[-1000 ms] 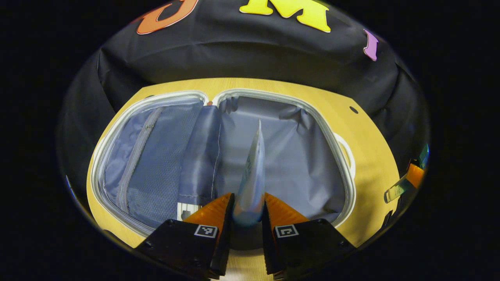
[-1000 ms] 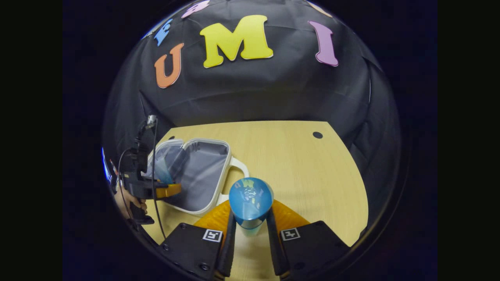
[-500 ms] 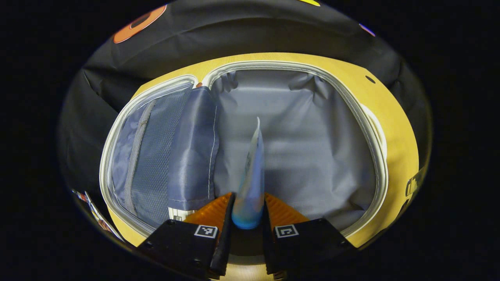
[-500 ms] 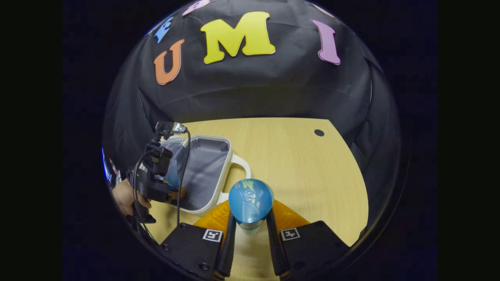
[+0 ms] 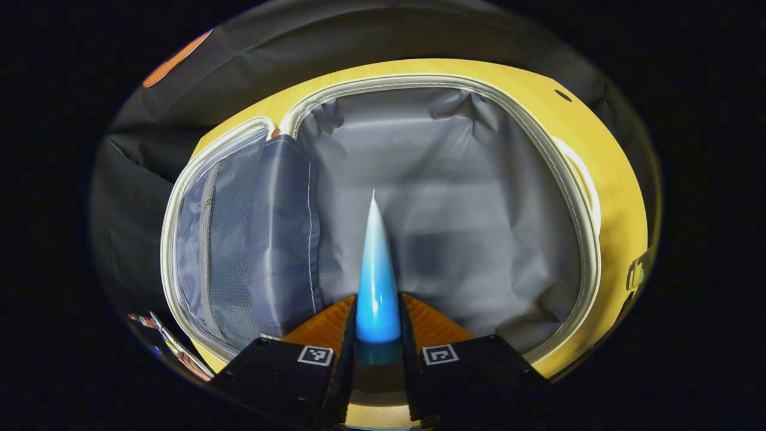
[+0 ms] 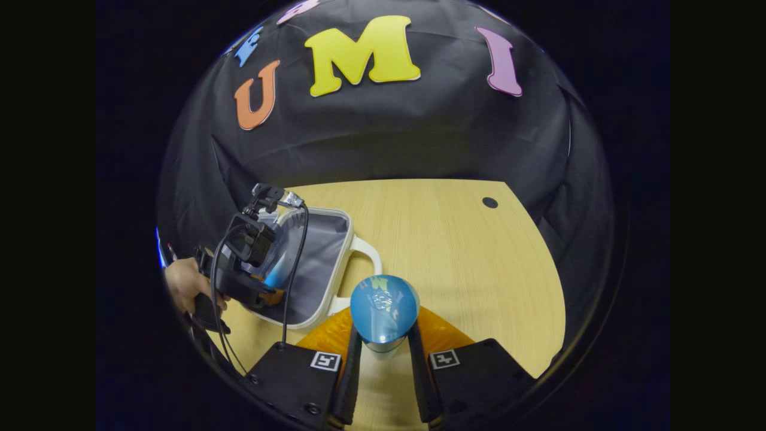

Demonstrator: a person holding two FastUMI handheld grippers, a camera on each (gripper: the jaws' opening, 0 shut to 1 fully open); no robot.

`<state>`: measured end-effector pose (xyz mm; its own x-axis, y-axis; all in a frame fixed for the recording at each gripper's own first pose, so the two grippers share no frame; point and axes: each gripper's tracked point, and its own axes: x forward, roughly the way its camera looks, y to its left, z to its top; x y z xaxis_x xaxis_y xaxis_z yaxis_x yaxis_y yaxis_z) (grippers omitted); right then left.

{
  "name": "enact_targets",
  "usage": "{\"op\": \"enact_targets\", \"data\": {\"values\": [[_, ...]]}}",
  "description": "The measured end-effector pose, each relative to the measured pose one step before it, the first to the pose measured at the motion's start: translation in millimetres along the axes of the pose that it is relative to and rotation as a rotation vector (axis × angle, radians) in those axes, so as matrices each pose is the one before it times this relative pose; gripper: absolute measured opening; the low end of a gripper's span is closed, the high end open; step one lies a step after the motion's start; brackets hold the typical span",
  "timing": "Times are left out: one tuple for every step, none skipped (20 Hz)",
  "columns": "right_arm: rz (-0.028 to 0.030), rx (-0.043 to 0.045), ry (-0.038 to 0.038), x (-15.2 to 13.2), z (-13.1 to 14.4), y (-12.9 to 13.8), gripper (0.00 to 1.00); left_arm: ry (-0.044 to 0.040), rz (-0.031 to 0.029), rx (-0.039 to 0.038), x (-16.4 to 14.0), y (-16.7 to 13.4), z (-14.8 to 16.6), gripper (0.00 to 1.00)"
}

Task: First open the suitcase, pack the skin care products into it, and then close the suitcase.

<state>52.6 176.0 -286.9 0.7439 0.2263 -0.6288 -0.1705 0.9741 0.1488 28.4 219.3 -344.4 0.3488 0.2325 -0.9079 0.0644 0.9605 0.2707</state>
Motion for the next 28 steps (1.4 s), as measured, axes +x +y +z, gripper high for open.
{"op": "enact_targets", "data": {"values": [[0.00208,0.00523,-0.00126,0.58,0.70,-0.73,0.37,0.00362,0.00104,0.00109,0.11,-0.74,-0.30,0.41],[0.00113,0.00245,-0.00220,0.29,0.71,-0.85,0.37,0.00260,0.00369,-0.00080,-0.30,0.31,0.42,0.41],[0.00339,-0.00105,-0.00282,-0.51,1.02,0.91,0.37,0.00031,0.00329,-0.00901,0.27,0.20,-0.51,0.41],[0.00640,-0.00348,-0.00268,-0.19,2.19,2.84,0.37,-0.00593,-0.01530,-0.01909,-1.34,-3.25,-0.85,0.42],[0.00595,-0.00621,-0.00143,1.19,3.24,3.34,0.37,-0.01173,-0.02367,-0.02521,0.89,-5.11,-0.81,0.36],[0.00392,-0.01097,-0.00206,1.14,2.90,2.71,0.37,-0.01275,0.01185,-0.01771,-7.75,-0.60,0.41,0.55],[0.00298,-0.01307,-0.00566,0.47,3.27,2.62,0.37,-0.01518,-0.00862,-0.01674,-3.23,-1.04,-1.26,0.66],[0.00323,-0.01190,-0.00555,1.94,4.99,4.26,0.37,-0.02340,-0.01868,-0.02826,-8.04,-3.17,0.46,0.77],[0.00564,-0.01021,-0.00578,2.45,5.83,5.20,0.37,-0.02657,-0.01304,-0.02444,-9.01,-2.41,0.42,0.80],[0.00964,-0.01138,-0.00682,1.84,6.25,6.15,0.37,-0.03117,-0.01598,-0.01998,-10.75,-2.53,1.94,0.89],[0.01081,-0.01243,-0.00908,3.48,8.82,7.00,0.37,-0.03742,-0.02081,-0.01682,-10.35,-1.83,2.58,0.93],[0.01138,-0.01266,-0.01034,3.60,8.80,7.05,0.37,-0.04215,-0.01280,-0.01451,-12.07,0.47,2.61,0.93],[0.01285,-0.01145,-0.00941,3.82,9.34,8.99,0.34,-0.04849,-0.00288,-0.01608,-14.13,3.11,4.19,0.93],[0.01342,-0.00845,-0.00460,6.55,6.59,9.03,0.37,-0.05325,0.00151,-0.00575,-13.66,4.67,5.42,1.00],[0.01367,-0.00613,0.00063,6.28,5.04,10.09,0.37,-0.06260,0.00605,0.00211,-13.15,6.86,7.17,0.94],[0.01260,-0.00219,0.00143,6.60,2.73,10.35,0.37,-0.06508,0.01282,0.01381,-14.44,9.11,8.93,0.95],[0.01353,-0.00227,0.00598,7.94,0.40,10.62,0.37,-0.06299,0.01879,0.01552,-15.89,11.73,7.81,0.95],[0.01114,-0.00192,0.01917,8.46,-4.63,12.06,0.37,-0.05389,0.00966,0.01298,-12.94,7.50,8.09,0.95],[0.00252,0.00295,0.02201,7.67,-5.38,8.63,0.35,-0.03690,-0.00913,0.00451,-15.60,0.23,3.88,0.95],[0.00636,0.01053,0.02963,9.60,-8.49,9.66,0.34,-0.03282,-0.00938,-0.00253,-19.34,1.18,5.75,0.95],[0.01010,0.00548,0.02657,6.57,-7.69,9.70,0.37,-0.04281,0.00521,-0.00752,-15.88,5.73,6.29,0.95],[0.00714,0.00229,0.02993,9.12,-9.59,9.32,0.37,-0.04684,0.00393,-0.00845,-8.88,3.60,8.17,1.00],[0.00038,0.00059,0.02711,8.39,-9.45,7.26,0.37,-0.05396,0.00501,-0.00536,-11.65,5.82,8.85,0.95],[-0.00004,-0.00027,0.02501,8.43,-8.53,6.01,0.37,-0.05431,0.01284,-0.00047,-10.47,7.67,9.85,0.95],[-0.00162,-0.00089,0.02373,6.80,-8.59,5.98,0.34,-0.04576,0.00939,0.00013,-7.91,8.02,7.03,0.95],[-0.00248,-0.00120,0.02141,5.49,-8.01,4.90,0.37,-0.03624,0.00343,0.00088,-6.54,7.05,8.67,0.95],[-0.00292,-0.00341,0.01983,5.69,-6.89,3.93,0.34,-0.02671,0.00413,-0.00138,-3.28,6.29,3.41,0.94],[-0.00958,-0.01023,0.02458,6.07,-8.01,2.24,0.34,-0.02217,-0.00102,-0.00840,-1.89,2.79,4.22,0.95]]}}
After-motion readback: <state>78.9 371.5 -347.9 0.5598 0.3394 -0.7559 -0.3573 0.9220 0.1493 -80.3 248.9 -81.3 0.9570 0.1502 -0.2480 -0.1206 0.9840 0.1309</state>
